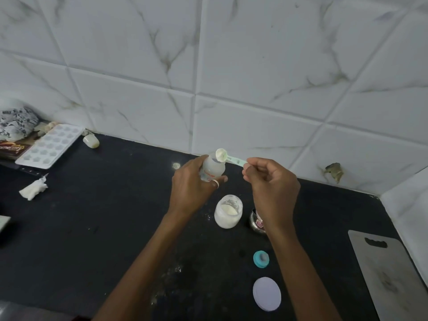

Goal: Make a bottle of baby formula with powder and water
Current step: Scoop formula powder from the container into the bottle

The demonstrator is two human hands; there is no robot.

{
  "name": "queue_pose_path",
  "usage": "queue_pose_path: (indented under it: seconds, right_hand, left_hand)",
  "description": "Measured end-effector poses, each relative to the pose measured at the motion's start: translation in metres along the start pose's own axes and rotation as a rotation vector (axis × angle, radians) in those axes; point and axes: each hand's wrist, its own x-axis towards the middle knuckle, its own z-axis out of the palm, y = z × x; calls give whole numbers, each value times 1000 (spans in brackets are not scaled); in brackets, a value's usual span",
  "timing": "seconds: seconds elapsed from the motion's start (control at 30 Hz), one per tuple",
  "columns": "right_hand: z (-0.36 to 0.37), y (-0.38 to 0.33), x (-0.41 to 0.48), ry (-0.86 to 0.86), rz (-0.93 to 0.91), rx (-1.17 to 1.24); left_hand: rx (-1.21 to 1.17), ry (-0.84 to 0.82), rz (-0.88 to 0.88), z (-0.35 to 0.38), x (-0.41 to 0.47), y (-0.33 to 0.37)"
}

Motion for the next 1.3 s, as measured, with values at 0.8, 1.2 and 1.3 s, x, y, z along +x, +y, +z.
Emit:
queue_pose_path:
  seconds: [0.8,1.2,1.3]
  right_hand:
    - [11,5,-7,68,-442,-217]
    - [11,8,-8,66,-445,-227]
    - [12,10,-8,67,-455,-231]
  left_hand:
    - [60,19,-5,4,2,-10]
    - [57,13,-18,7,2,-16]
    - [59,12,-13,8,2,-17]
